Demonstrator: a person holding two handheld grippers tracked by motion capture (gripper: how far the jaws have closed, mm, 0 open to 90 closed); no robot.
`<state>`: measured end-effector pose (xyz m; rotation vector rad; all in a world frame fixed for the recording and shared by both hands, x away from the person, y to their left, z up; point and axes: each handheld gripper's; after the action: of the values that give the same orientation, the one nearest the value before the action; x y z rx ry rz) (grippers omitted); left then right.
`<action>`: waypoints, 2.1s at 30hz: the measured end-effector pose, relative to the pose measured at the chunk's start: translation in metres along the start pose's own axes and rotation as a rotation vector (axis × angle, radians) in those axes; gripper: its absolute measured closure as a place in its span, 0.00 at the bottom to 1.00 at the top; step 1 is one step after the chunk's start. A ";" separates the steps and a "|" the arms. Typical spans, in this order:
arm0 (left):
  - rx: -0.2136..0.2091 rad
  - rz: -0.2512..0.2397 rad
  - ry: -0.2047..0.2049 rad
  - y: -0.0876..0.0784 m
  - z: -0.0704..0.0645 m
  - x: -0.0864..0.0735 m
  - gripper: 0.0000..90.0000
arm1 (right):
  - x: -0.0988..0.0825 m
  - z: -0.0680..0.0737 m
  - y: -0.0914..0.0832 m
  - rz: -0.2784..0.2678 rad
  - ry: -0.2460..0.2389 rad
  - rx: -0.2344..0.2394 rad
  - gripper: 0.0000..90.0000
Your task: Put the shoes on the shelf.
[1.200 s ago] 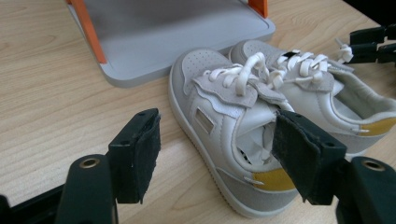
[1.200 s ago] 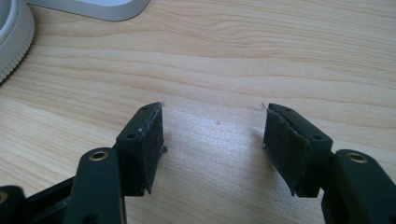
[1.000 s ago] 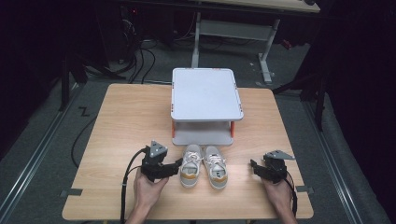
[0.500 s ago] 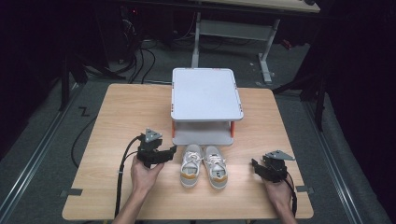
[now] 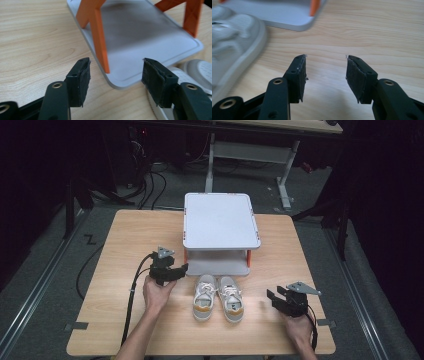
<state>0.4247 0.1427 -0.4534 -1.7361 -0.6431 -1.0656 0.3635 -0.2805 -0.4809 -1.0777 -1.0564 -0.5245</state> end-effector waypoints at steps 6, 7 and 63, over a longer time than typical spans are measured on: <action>0.034 0.020 -0.012 0.018 0.010 -0.007 0.44 | 0.011 0.036 -0.010 0.031 0.016 0.161 0.58; 0.038 0.013 -0.017 0.020 0.011 -0.008 0.44 | 0.012 0.043 -0.011 0.034 0.001 0.179 0.58; 0.062 0.082 0.039 0.062 0.003 -0.008 0.80 | 0.052 0.179 0.033 0.279 -0.059 0.139 0.54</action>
<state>0.4707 0.1210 -0.4892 -1.6707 -0.5704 -1.0101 0.3349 -0.0994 -0.4344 -1.1000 -0.9596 -0.1934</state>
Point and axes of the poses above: each handheld gripper's, and its own axes: y roughly forward along the jaws, x roughly out of its top, z roughly to its left, and after that the axes turned 10 degrees about -z, right-handed
